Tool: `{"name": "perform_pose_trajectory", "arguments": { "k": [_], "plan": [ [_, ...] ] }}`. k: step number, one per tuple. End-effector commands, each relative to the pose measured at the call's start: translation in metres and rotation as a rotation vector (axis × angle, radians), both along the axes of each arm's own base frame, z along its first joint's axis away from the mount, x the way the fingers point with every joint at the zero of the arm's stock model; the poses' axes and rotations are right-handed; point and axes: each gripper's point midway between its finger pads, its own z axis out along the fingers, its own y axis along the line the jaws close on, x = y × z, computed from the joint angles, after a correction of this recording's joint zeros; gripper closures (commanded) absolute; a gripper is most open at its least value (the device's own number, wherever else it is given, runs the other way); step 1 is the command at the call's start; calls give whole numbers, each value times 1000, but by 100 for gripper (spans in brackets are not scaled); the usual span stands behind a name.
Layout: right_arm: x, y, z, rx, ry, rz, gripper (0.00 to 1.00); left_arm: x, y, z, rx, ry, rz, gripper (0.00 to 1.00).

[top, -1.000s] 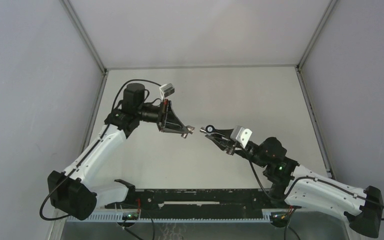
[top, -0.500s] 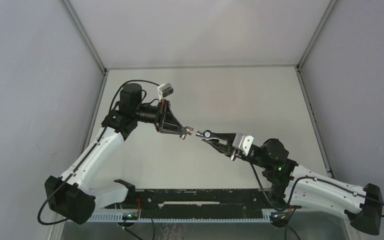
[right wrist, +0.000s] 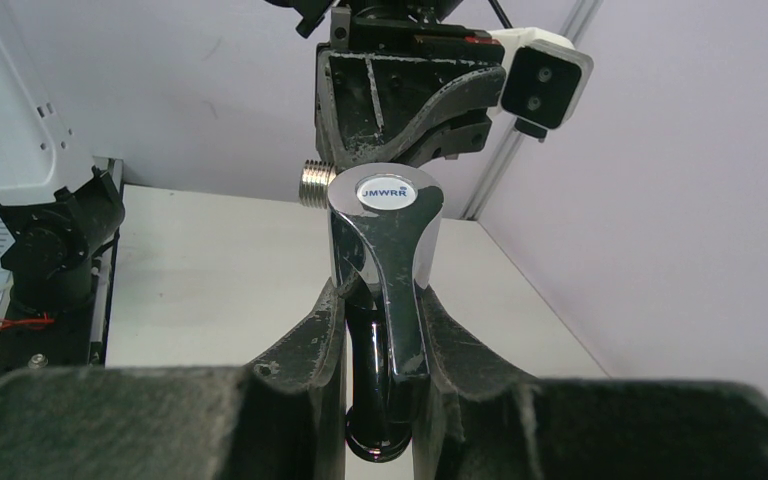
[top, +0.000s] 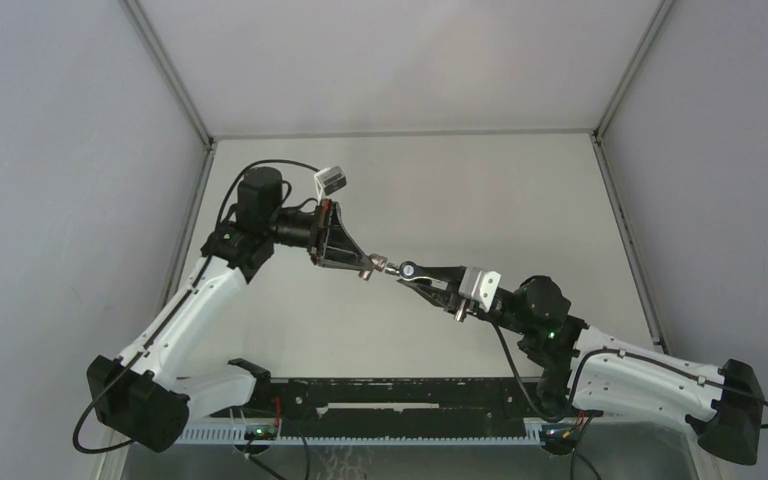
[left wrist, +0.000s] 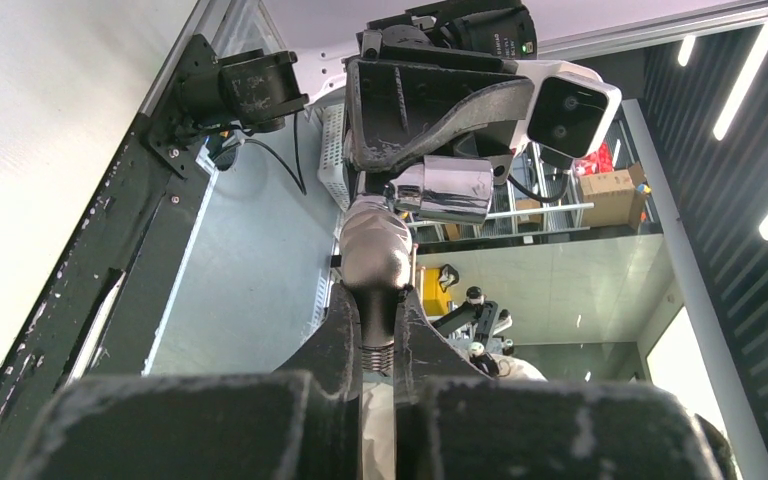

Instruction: Install the water faucets

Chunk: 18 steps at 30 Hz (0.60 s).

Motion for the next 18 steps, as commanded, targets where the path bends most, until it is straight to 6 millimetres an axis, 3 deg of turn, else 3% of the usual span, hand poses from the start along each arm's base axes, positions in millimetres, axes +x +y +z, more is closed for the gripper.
{"name": "perform_pose_trajectory", "arguments": {
  "k": [1, 18],
  "plan": [
    [-7, -2, 35, 112, -55, 19, 100, -9, 2, 2, -25, -26, -37, 100],
    [-5, 6, 33, 117, -42, 35, 100, -18, 0, 10, -39, -54, -69, 100]
  ]
}}
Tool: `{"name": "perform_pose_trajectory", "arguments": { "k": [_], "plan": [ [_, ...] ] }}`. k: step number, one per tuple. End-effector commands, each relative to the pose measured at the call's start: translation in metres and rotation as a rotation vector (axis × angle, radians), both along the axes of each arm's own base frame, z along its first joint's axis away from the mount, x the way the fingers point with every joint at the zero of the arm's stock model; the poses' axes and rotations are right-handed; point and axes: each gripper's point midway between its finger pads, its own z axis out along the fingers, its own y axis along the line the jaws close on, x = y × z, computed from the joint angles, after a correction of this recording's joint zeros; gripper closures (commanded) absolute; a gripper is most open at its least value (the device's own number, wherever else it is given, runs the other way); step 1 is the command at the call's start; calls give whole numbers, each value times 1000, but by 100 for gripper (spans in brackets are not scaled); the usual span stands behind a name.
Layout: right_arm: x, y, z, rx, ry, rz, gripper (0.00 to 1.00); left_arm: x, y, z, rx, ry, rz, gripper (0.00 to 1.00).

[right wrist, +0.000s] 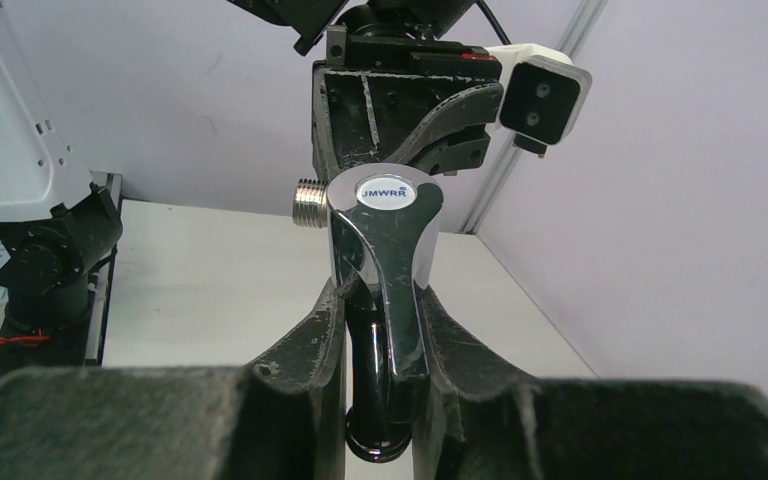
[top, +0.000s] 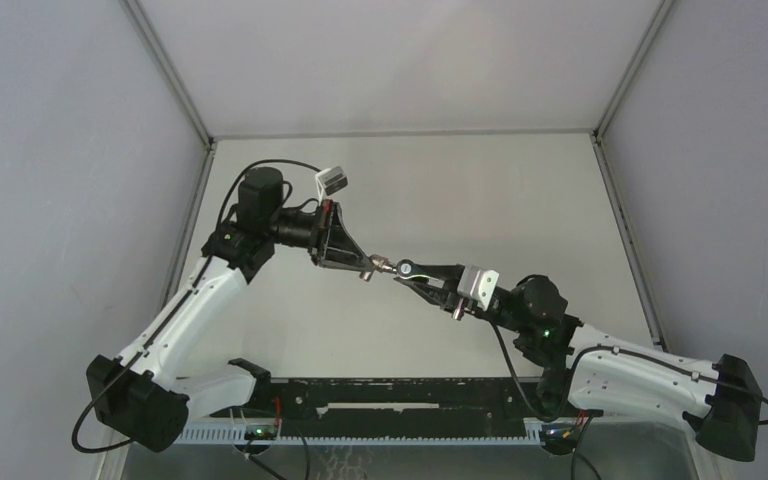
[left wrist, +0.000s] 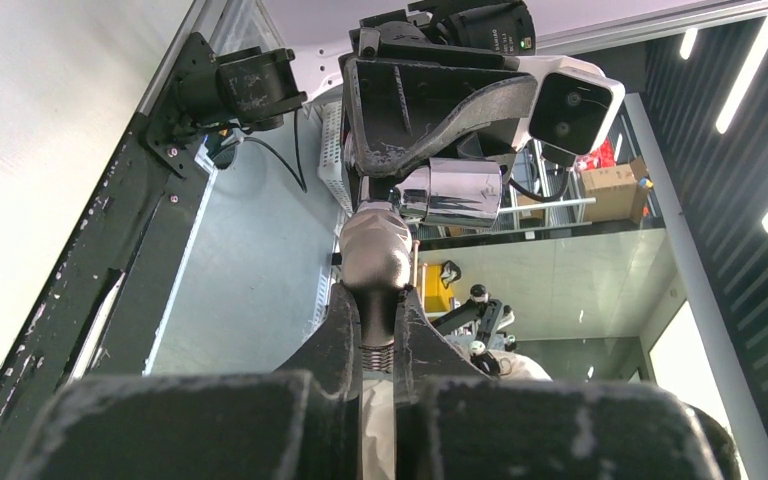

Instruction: Install the water faucets

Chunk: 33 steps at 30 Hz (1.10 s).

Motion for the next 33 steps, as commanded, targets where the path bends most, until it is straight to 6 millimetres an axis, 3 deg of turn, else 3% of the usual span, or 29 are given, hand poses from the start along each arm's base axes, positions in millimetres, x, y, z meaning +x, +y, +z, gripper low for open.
{"name": "perform_pose_trajectory", "arguments": {
  "k": [1, 33],
  "plan": [
    [-6, 0, 28, 94, -28, 28, 100, -15, 2, 12, -39, -53, -56, 100],
    [-6, 8, 31, 244, 306, 153, 100, -11, -1, 25, -113, -249, 32, 100]
  ]
}}
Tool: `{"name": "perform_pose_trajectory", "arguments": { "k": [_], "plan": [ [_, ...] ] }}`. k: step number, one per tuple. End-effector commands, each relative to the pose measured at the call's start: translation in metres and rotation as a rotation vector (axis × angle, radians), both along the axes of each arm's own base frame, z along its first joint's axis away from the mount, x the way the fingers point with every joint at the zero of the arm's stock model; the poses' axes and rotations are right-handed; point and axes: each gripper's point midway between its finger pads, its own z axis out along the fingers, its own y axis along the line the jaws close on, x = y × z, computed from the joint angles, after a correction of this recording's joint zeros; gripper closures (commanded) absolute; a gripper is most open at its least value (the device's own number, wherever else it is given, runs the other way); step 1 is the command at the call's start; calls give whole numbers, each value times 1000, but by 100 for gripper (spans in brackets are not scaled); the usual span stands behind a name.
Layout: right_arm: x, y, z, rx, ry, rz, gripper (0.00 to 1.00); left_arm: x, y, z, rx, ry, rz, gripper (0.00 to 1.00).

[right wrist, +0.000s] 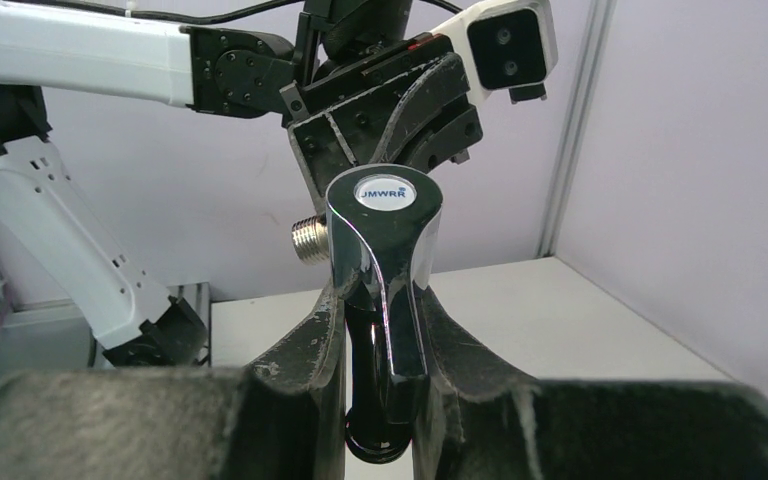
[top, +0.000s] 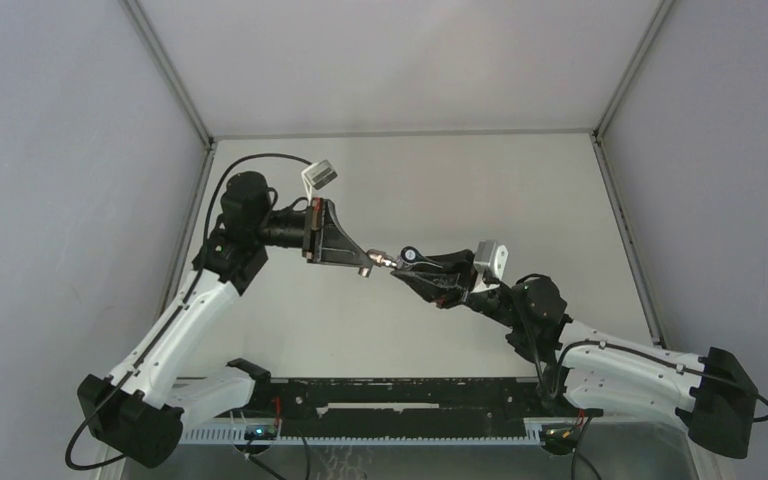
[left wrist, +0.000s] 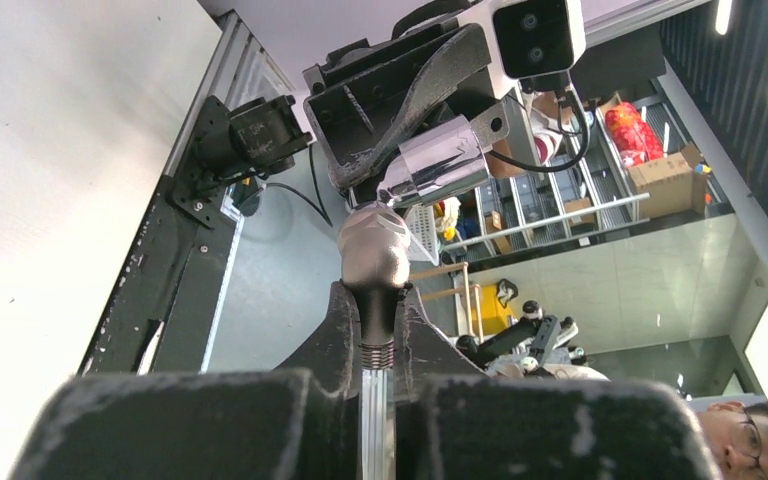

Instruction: Install the water faucets

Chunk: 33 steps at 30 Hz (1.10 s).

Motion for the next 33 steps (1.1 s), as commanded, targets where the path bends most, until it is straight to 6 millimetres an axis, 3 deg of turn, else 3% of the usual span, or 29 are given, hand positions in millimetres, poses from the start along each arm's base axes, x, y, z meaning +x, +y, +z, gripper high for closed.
{"name": "perform_pose_trajectory", "arguments": {
  "k": [1, 12, 23, 29, 33],
  "plan": [
    [-8, 3, 14, 48, 72, 100, 100, -8, -3, 4, -40, -85, -6, 100],
    [1, 2, 13, 39, 323, 258, 100, 4, -5, 5, -65, -209, 61, 100],
    [2, 12, 19, 11, 644, 463, 100, 22, -6, 15, -209, -489, 287, 100],
    [4, 17, 27, -30, 872, 650, 100, 17, -9, 7, -235, -634, 303, 100],
    [8, 19, 28, -73, 996, 705, 100, 24, -8, -9, -170, -738, 322, 100]
  ]
}}
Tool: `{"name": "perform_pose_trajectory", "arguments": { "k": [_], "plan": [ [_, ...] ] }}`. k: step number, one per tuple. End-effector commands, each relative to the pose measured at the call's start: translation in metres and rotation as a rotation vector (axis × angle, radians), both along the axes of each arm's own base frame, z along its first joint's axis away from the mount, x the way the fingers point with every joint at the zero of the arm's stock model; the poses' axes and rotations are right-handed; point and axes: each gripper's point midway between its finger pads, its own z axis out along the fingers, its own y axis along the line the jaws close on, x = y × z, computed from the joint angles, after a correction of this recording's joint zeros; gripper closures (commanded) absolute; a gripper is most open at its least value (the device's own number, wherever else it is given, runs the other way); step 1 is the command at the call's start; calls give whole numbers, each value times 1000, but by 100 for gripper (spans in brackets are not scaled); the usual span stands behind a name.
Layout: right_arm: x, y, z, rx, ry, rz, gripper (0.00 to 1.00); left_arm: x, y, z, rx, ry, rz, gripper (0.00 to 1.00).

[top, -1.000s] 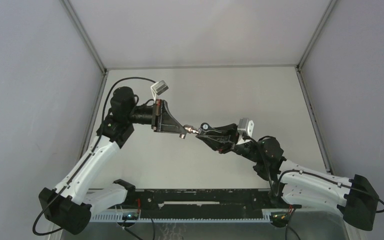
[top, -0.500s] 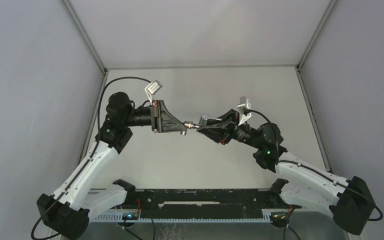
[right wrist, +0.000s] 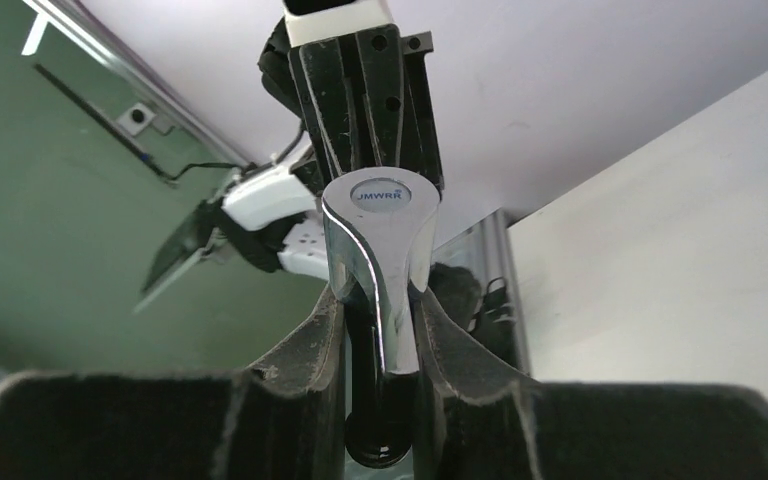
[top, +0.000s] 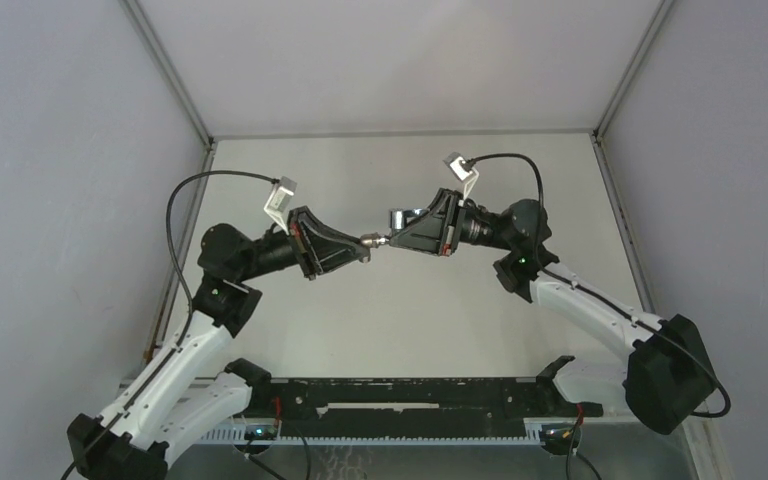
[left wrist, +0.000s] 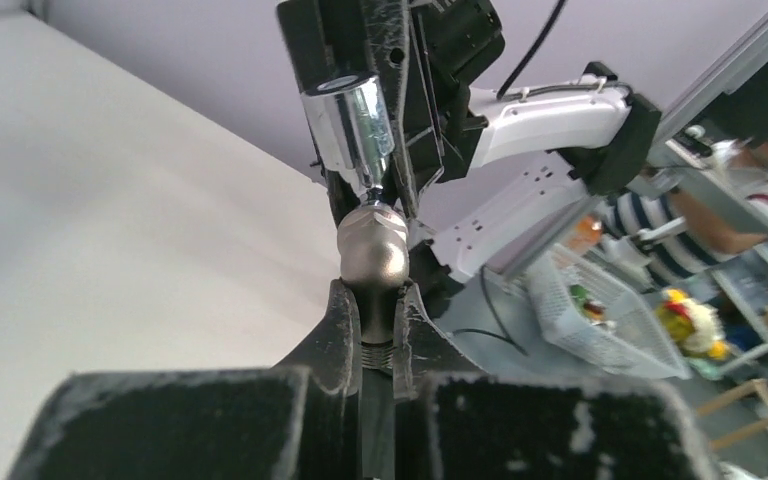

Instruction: Install the water faucets

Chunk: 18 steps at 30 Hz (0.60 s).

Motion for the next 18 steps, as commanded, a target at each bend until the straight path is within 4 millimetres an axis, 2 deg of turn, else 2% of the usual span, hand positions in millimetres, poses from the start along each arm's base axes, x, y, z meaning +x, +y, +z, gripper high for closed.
{"name": "perform_pose_trajectory", "arguments": {
  "k": [1, 7, 13, 18],
  "plan": [
    [-25, 10, 15, -37, 204, 221, 100, 0, -9, -7, 58, -232, 20, 100],
    [-17, 9, -1, -164, 394, 303, 100, 7, -4, -37, 215, -361, 82, 100],
    [-1, 6, -23, -226, 557, 296, 100, 17, -3, -72, 386, -515, 140, 98],
    [5, 7, -40, -265, 654, 300, 100, 23, -4, -95, 532, -601, 162, 97]
  ]
}}
